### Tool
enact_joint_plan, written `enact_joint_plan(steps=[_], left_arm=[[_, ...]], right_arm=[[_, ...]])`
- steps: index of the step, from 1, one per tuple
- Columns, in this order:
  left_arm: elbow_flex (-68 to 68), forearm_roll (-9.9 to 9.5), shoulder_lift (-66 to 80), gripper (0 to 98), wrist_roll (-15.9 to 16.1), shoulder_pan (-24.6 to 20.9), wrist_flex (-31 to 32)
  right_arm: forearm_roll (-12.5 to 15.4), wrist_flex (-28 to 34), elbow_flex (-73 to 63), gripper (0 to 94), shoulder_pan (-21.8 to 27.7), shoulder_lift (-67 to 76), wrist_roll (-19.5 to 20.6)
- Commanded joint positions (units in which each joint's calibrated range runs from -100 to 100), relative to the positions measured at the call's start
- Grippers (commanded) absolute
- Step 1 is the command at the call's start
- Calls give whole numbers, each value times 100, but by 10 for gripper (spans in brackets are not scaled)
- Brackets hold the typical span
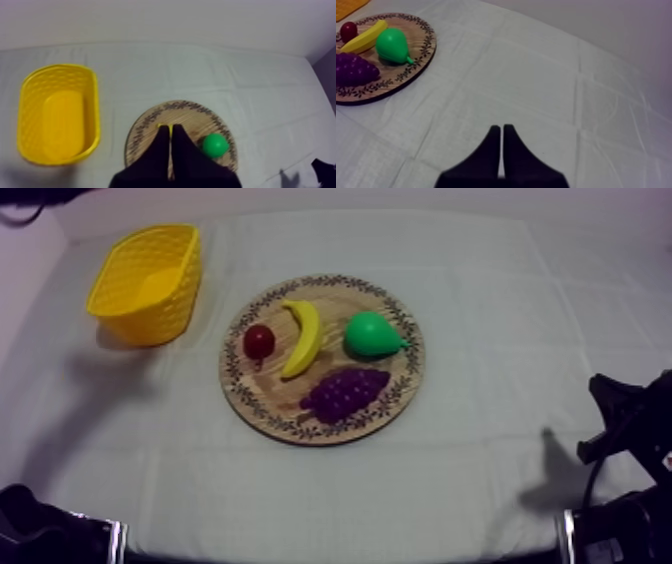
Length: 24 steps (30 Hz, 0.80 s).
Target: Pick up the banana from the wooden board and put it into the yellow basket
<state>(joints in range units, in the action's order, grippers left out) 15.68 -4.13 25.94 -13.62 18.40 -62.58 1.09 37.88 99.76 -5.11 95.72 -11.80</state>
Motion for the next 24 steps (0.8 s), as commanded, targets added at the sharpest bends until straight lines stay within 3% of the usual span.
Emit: enact_joint_plan(steps=[1, 11, 24], left_arm=[[-1018, -19, -789, 1, -57, 124, -121], [-2433, -218, -2611, 1, -320, 632, -710], [-2695, -168, -4085, 4, -571, 836, -955]], right_arm=[[1, 3, 2, 2, -2, 3, 0], [1, 3, 2, 2, -2, 3, 0], [1, 3, 2, 2, -2, 3, 0]])
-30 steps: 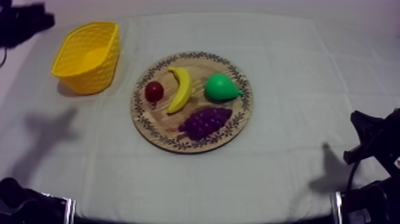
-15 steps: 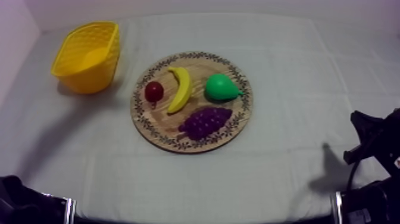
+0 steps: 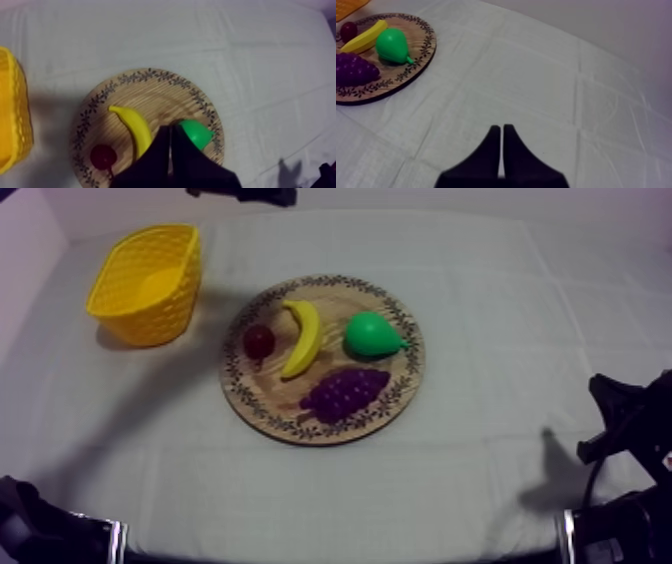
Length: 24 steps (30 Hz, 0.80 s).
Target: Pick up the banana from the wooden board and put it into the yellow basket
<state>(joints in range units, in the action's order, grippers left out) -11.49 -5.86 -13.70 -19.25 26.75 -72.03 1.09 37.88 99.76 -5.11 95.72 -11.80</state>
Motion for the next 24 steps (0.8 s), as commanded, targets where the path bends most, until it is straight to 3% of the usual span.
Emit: enact_joint_plan(steps=[1, 13, 24], left_arm=[[62, 11, -189, 4, -19, 7, -18], [456, 164, -670, 7, -103, 103, -94], [857, 287, -705, 15, -63, 137, 312]], right_arm=[[1, 3, 2, 2, -2, 3, 0], [1, 3, 2, 2, -2, 3, 1], [1, 3, 2, 2, -2, 3, 3]])
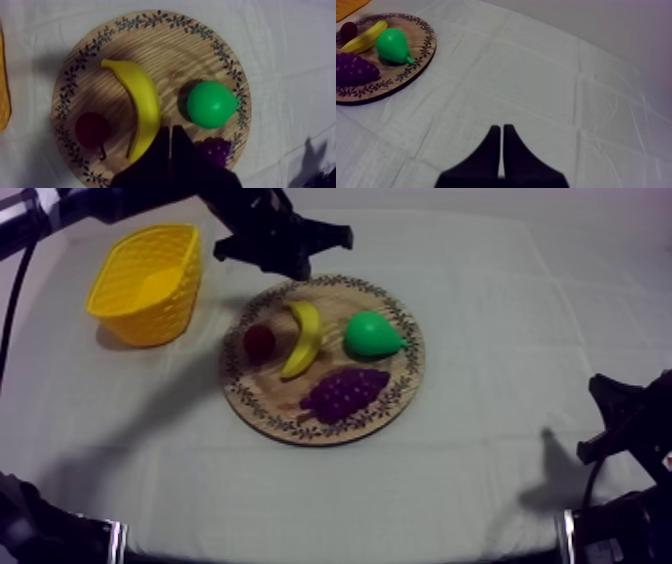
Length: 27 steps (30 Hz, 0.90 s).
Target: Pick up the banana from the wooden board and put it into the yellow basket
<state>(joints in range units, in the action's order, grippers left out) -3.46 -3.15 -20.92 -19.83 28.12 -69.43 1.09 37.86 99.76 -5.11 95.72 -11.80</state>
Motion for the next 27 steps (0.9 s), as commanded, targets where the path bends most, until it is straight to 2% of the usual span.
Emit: enact_joint_plan(steps=[1, 6, 9, 15, 27], left_arm=[[128, 53, 27, 17, -2, -15, 108], [527, 333, 84, 25, 181, -149, 448], [643, 400, 115, 13, 208, -180, 518], [732, 400, 176, 2, 131, -150, 568], [834, 221, 252, 1, -85, -79, 594]], right_arm=[[1, 4, 2, 2, -2, 3, 2], [1, 4, 2, 2, -2, 3, 1], [1, 4, 2, 2, -2, 3, 0], [1, 4, 2, 2, 4, 3, 0], [1, 4, 2, 2, 6, 3, 0]])
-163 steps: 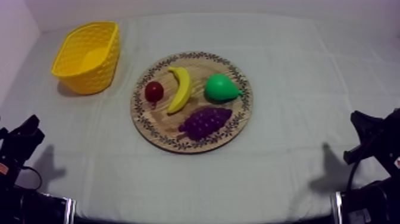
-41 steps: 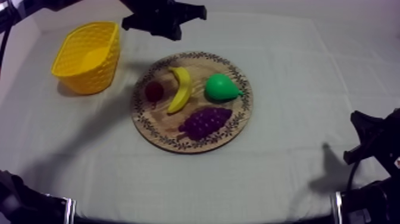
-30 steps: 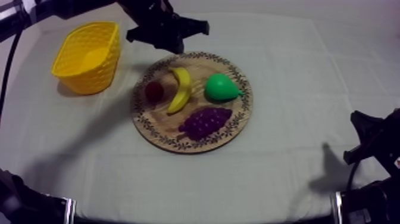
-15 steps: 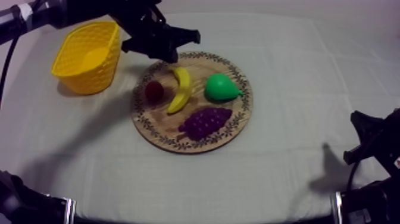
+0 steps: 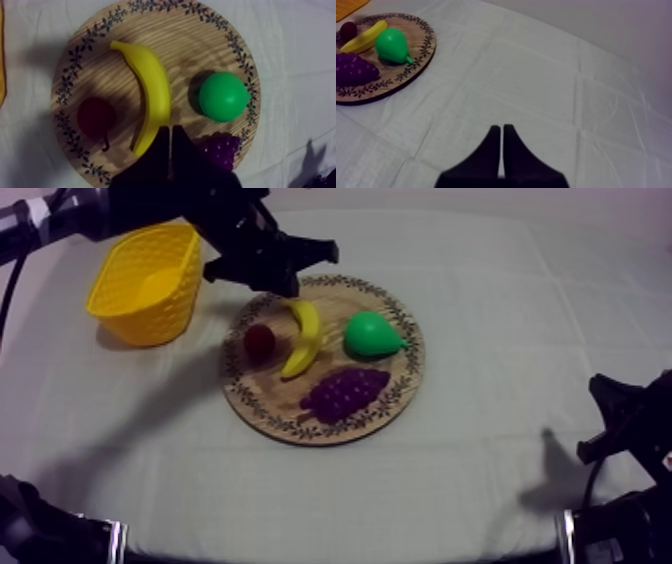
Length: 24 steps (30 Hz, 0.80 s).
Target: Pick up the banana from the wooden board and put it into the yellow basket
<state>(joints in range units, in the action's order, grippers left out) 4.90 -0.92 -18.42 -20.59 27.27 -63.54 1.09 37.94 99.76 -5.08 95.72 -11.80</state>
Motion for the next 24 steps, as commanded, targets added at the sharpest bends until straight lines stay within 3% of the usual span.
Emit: enact_joint_plan(steps=[1, 8, 13, 16, 24], left_arm=[[9, -3, 7, 32, -1, 13, 10], [47, 27, 27, 241, 158, 57, 81], [99, 74, 58, 602, 256, 56, 106], [205, 199, 70, 738, 386, 29, 275], [157, 299, -120, 812, 483, 62, 411]], right_arm=[[1, -4, 2, 2, 2, 3, 0], [1, -4, 2, 2, 2, 3, 0], [1, -4, 2, 2, 2, 3, 0], [1, -4, 2, 2, 2, 3, 0], [1, -4, 2, 2, 2, 3, 2]])
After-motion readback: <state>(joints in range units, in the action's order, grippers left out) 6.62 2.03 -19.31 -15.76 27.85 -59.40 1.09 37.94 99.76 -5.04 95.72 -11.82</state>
